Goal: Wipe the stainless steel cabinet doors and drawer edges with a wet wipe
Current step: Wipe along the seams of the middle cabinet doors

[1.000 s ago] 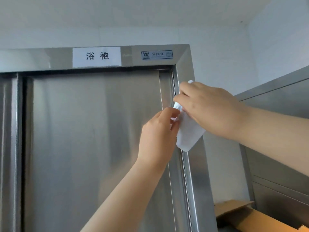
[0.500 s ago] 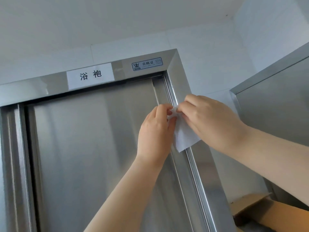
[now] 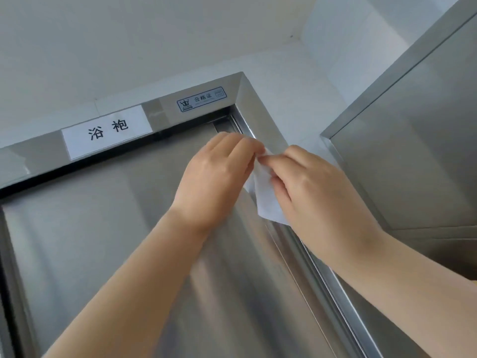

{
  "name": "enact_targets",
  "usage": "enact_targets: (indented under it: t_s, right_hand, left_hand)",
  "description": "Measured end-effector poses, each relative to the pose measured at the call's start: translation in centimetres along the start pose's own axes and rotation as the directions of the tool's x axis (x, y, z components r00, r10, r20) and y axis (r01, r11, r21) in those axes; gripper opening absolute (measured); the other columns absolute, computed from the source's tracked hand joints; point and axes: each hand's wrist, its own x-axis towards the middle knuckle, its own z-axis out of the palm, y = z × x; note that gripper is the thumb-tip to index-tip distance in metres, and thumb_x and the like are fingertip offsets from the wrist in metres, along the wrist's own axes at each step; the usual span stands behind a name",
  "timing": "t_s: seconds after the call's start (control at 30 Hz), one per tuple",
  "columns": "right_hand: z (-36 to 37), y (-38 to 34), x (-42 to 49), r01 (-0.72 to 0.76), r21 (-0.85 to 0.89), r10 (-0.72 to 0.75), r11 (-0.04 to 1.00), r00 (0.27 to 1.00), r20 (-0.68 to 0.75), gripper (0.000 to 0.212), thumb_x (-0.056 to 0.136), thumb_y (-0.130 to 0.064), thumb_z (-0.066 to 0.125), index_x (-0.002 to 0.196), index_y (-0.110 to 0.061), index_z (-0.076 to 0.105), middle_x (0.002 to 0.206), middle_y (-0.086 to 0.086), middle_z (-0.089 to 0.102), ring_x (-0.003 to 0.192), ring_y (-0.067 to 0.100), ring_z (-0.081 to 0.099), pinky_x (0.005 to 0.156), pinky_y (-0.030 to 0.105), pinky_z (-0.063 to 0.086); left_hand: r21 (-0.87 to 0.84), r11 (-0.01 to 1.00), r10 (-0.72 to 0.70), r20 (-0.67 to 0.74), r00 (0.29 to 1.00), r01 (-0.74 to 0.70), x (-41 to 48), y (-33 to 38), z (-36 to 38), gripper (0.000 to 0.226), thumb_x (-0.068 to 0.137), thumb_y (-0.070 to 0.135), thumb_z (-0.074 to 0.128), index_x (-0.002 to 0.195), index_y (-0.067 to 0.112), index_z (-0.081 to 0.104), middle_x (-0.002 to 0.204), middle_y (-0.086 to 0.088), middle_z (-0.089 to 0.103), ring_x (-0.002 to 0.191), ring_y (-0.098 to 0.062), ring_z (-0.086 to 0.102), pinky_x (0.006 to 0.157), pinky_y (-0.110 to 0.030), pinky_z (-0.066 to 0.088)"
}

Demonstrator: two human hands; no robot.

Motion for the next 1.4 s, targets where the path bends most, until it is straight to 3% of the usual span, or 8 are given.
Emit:
enact_targets:
  t_s: [0.23, 0.4, 0.53, 0.67, 0.77, 0.93, 1.1, 1.4]
  right_hand:
    - [1.2, -3.2, -1.8, -0.195, 0.208, 0.222, 0.958, 0.968, -0.114, 0.035, 0.07, 0.006, 0.069, 0.1, -0.013, 0.067, 0.076, -0.002, 0.052, 0.057, 0.015, 0.042, 0.058, 0.025, 0.035]
    - [3.1, -4.5, -2.2, -0.34, 0.281, 0.359, 0.898, 0.933, -0.018, 0.037, 0.066, 0.01, 0.071, 0.096, -0.013, 0.067, 0.077, -0.001, 0.055, 0.06, 0.018, 0.051, 0.051, 0.024, 0.038]
    - [4.2, -4.9, -2.7, -0.39, 0.277, 0.384, 0.878, 0.92, 0.077, 0.046, 0.069, 0.01, 0.066, 0.108, -0.013, 0.064, 0.086, 0.0, 0.054, 0.071, 0.02, 0.054, 0.06, 0.024, 0.038]
    - [4.7, -5.2, -3.2, -0.402, 0.268, 0.405, 0.875, 0.913, 0.046, 0.043, 0.075, 0.002, 0.064, 0.116, -0.009, 0.063, 0.101, 0.003, 0.055, 0.088, 0.024, 0.054, 0.071, 0.028, 0.044]
    - [4.8, -5.7, -3.2, -0.416, 0.298, 0.415, 0.859, 0.907, 0.071, 0.045, 0.08, -0.005, 0.06, 0.125, -0.008, 0.056, 0.12, 0.005, 0.053, 0.105, 0.025, 0.052, 0.085, 0.031, 0.045]
    - [5.1, -6.5, -2.1, -0.403, 0.292, 0.347, 0.867, 0.91, 0.226, 0.06, 0.095, -0.026, 0.036, 0.148, -0.01, 0.013, 0.148, 0.0, 0.023, 0.134, 0.016, 0.023, 0.109, 0.024, 0.019]
    - [5.2, -6.5, -0.3, -0.386, 0.291, 0.324, 0.875, 0.915, 0.24, 0.059, 0.095, -0.029, 0.03, 0.148, -0.011, 0.009, 0.149, 0.001, 0.018, 0.132, 0.018, 0.021, 0.111, 0.028, 0.019]
    - [6.6, -6.6, 1.6, -0.361, 0.32, 0.317, 0.876, 0.931, 0.182, 0.061, 0.096, -0.028, 0.033, 0.148, -0.007, 0.009, 0.151, 0.005, 0.017, 0.133, 0.02, 0.019, 0.111, 0.029, 0.021]
  left_hand:
    - [0.048, 0.853, 0.477, 0.335, 0.813, -0.52, 1.9, -2.8, -4.2, 0.023, 0.081, -0.016, 0.055, 0.096, -0.004, 0.068, 0.088, -0.015, 0.066, 0.076, -0.032, 0.061, 0.059, -0.041, 0.05]
    - [0.003, 0.82, 0.47, 0.566, 0.677, -0.572, 1.7, -3.7, -3.9, 0.031, 0.076, -0.02, 0.046, 0.094, -0.004, 0.066, 0.082, -0.016, 0.064, 0.071, -0.031, 0.059, 0.056, -0.042, 0.049]
    - [-0.031, 0.841, 0.414, 0.68, 0.605, -0.541, 1.1, -4.8, -3.8, 0.041, 0.07, -0.021, 0.054, 0.104, 0.0, 0.065, 0.101, -0.012, 0.066, 0.088, -0.031, 0.062, 0.063, -0.042, 0.054]
    - [-0.042, 0.864, 0.374, 0.72, 0.585, -0.501, 1.0, -4.8, -4.0, 0.048, 0.069, -0.012, 0.066, 0.115, 0.001, 0.063, 0.114, -0.012, 0.064, 0.103, -0.03, 0.063, 0.064, -0.042, 0.056]
    - [-0.037, 0.894, 0.319, 0.752, 0.577, -0.446, 1.1, -4.7, -4.0, 0.041, 0.086, 0.008, 0.05, 0.125, 0.003, 0.057, 0.121, -0.014, 0.06, 0.109, -0.031, 0.059, 0.069, -0.045, 0.056]
    - [0.025, 0.908, 0.235, 0.796, 0.558, -0.419, 1.7, -4.8, -3.5, 0.052, 0.091, 0.029, 0.029, 0.131, 0.007, 0.053, 0.131, -0.013, 0.053, 0.122, -0.03, 0.05, 0.093, -0.044, 0.049]
    - [0.05, 0.869, 0.251, 0.813, 0.526, -0.493, 3.3, -6.0, -3.2, 0.05, 0.092, 0.028, 0.029, 0.123, 0.001, 0.057, 0.123, -0.017, 0.057, 0.117, -0.033, 0.054, 0.099, -0.042, 0.044]
    - [0.117, 0.839, 0.248, 0.788, 0.563, -0.532, 5.0, -7.2, -2.7, 0.039, 0.093, 0.023, 0.031, 0.109, 0.002, 0.061, 0.104, -0.015, 0.06, 0.098, -0.034, 0.058, 0.079, -0.041, 0.051]
